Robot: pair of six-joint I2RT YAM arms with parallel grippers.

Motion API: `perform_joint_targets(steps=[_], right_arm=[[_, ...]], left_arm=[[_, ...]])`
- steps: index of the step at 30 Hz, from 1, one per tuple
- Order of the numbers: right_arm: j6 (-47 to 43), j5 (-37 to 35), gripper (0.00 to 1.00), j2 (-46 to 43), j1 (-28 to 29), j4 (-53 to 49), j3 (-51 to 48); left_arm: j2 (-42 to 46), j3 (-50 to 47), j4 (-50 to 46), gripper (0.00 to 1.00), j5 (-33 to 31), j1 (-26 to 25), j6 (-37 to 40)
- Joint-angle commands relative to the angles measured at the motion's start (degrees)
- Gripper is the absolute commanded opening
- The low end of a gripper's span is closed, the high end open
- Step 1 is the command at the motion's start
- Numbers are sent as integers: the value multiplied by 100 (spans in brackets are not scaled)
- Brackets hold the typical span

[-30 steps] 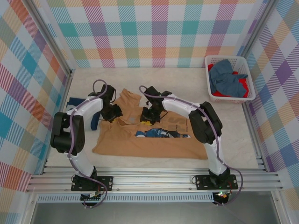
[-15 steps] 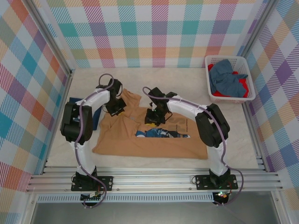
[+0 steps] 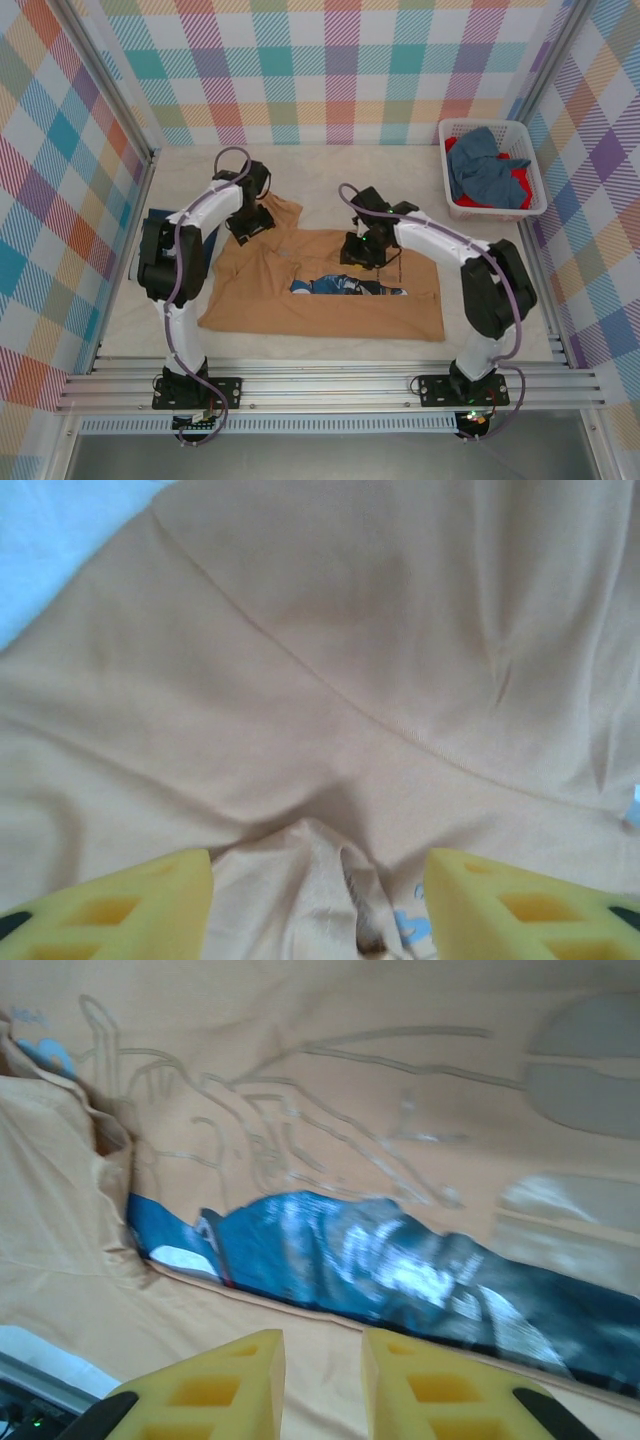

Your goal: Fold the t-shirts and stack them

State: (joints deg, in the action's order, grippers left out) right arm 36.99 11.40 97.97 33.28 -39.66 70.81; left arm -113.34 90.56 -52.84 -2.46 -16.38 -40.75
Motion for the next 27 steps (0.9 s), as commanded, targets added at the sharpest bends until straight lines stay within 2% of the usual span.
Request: perform_joint_targets(steps=[1,5,7,10,13,15,18,25,27], right_arm=[[-7,-292,25,-676,-354,-100,-579],[284,-224,24,-1483,-1101,-203,-1437],[438,-209,24,-1831,-1492,-424,-1744],[525,-111,24,-2189,-2000,-797,-2044],[623,-260,25,-2350,-2297,-1273,-2190],[764,-253,25,-2362,-2506,-1423,-2328],[909,48,25,-2361,-2717,-1130,-2615],[1049,56,18,-1747,-2920,-360,-2799],[1001,0,21,-1575,-2981,-193,-2659]], left_arm=[[578,-160,-311,51,332,-272,186],[852,-839,-273,35,1075,-679,357],[1162,-1239,-390,33,890,-761,240],[1823,-1901,-525,31,539,-574,-64],[2192,-2478,-479,30,726,-63,-283],[2178,-2727,-357,30,904,139,-324],[2060,-2844,-264,29,908,210,-430],[1859,-3058,-38,27,563,329,-531],[1859,-3096,-7,27,540,328,-508]])
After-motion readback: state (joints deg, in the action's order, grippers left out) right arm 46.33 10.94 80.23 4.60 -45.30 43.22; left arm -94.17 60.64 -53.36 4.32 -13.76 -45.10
